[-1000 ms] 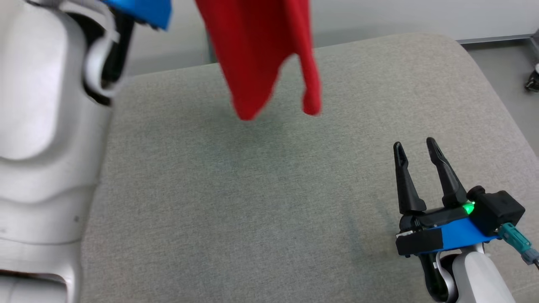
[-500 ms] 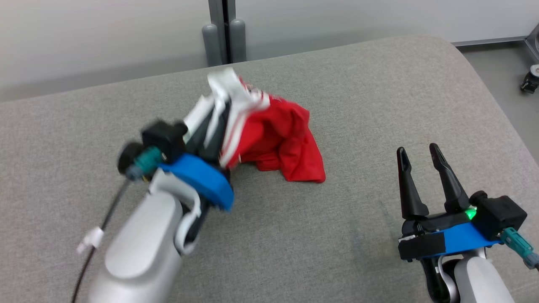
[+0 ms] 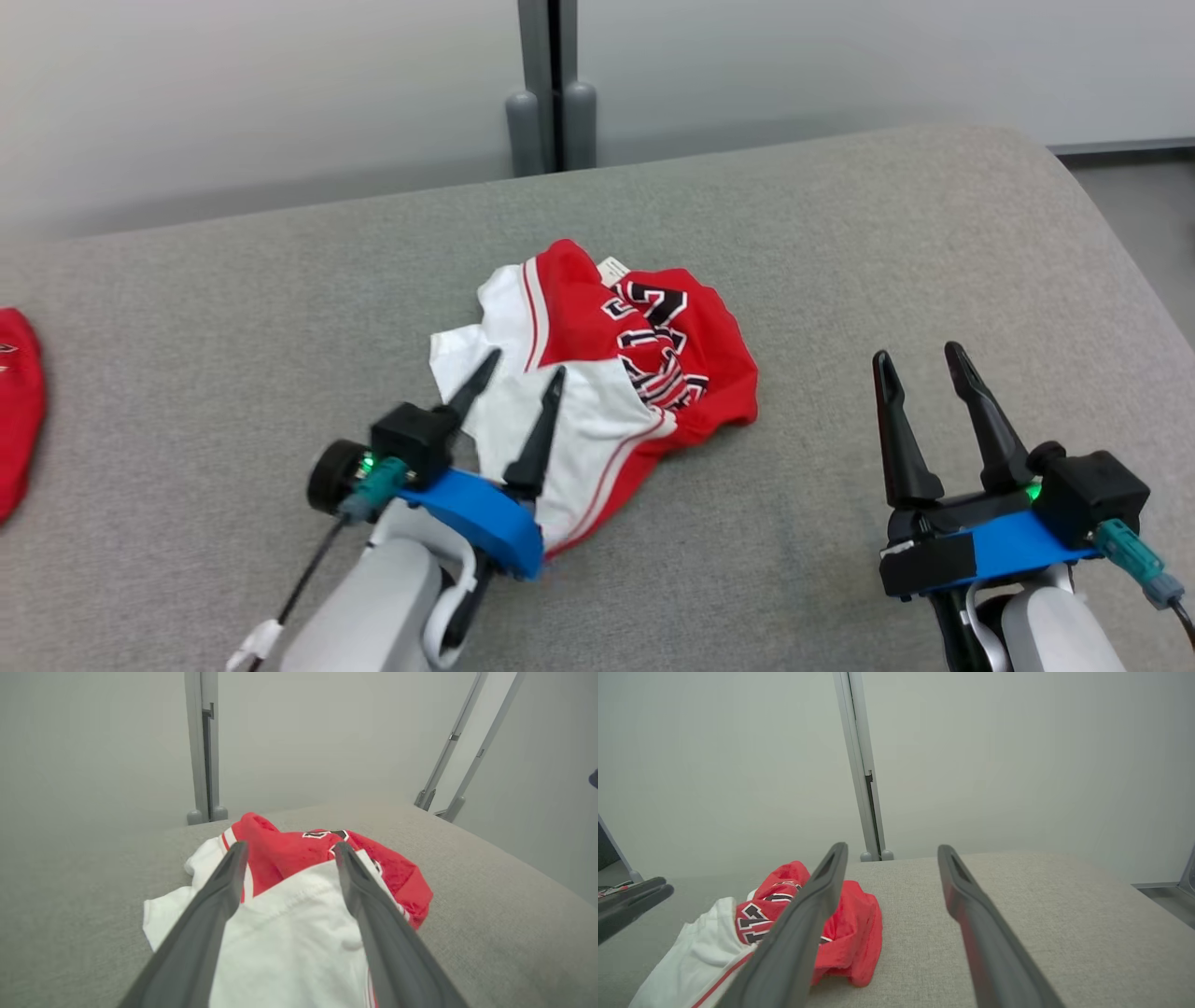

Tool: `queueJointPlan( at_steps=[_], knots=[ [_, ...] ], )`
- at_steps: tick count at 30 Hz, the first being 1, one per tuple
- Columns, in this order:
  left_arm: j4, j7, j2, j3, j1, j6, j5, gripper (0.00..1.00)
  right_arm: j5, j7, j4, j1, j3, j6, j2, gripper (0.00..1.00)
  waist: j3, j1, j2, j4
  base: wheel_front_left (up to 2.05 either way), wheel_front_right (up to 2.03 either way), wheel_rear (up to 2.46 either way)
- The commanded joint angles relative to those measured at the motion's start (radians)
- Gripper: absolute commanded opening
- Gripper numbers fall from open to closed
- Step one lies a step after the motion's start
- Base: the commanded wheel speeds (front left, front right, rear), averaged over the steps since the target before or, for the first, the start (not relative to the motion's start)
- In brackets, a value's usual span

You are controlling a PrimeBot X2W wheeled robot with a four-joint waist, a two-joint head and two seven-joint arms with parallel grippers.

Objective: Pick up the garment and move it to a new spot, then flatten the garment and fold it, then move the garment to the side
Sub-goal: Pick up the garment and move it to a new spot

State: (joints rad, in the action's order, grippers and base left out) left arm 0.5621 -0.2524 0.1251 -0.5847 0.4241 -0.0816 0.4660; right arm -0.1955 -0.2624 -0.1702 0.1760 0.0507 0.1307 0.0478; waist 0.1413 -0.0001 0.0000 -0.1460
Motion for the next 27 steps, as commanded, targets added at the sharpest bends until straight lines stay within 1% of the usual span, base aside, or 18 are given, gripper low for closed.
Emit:
queueJointPlan(
  at_steps=[1,4,7,10,15,18,21,25,27],
  knots=[
    [-0.013,-0.007,0.010,0.018,0.010,0.008,-0.001,1.00,0.010,-0.004,-0.002,-0.018,-0.002,0.000,0.005,1.00,-0.007,0.0001,0.0000,0.005,0.00,0.00,0.00],
    [-0.096,-0.013,0.027,0.110,-0.013,0.034,0.000,1.00,0.014,-0.004,-0.006,-0.030,-0.009,0.000,0.005,1.00,-0.030,0.0001,0.0000,0.026,0.00,0.00,0.00],
    [-0.202,-0.012,0.053,0.208,-0.069,0.070,-0.052,1.00,0.018,-0.004,-0.006,-0.047,-0.015,0.000,0.005,1.00,-0.050,0.0001,0.0000,0.053,0.00,0.00,0.00],
    [-0.297,-0.013,0.065,0.308,-0.130,0.088,-0.099,1.00,0.022,-0.004,-0.008,-0.058,-0.021,0.000,0.005,1.00,-0.065,0.0001,0.0000,0.076,0.00,0.00,0.00],
    [-0.382,-0.013,0.072,0.429,-0.246,0.102,-0.188,1.00,0.024,-0.004,-0.016,-0.067,-0.036,0.000,0.005,1.00,-0.088,0.0001,0.0000,0.107,0.00,0.00,0.00],
    [-0.396,-0.013,0.075,0.478,-0.305,0.102,-0.236,1.00,0.028,-0.004,-0.020,-0.078,-0.040,0.000,0.005,1.00,-0.097,0.0001,0.0000,0.121,0.00,0.00,0.00],
    [-0.394,-0.013,0.064,0.509,-0.364,0.107,-0.273,1.00,0.036,-0.004,-0.026,-0.086,-0.040,0.000,0.005,1.00,-0.103,0.0001,0.0000,0.130,0.00,0.00,0.00],
    [-0.398,-0.013,0.041,0.554,-0.420,0.096,-0.295,1.00,0.043,-0.004,-0.033,-0.093,-0.040,0.000,0.005,1.00,-0.109,0.0001,0.0000,0.141,0.00,0.00,0.00],
    [-0.407,-0.013,0.029,0.573,-0.439,0.084,-0.302,1.00,0.046,-0.004,-0.041,-0.101,-0.043,0.000,0.005,1.00,-0.112,0.0001,0.0000,0.148,0.00,0.00,0.00]
  ],
)
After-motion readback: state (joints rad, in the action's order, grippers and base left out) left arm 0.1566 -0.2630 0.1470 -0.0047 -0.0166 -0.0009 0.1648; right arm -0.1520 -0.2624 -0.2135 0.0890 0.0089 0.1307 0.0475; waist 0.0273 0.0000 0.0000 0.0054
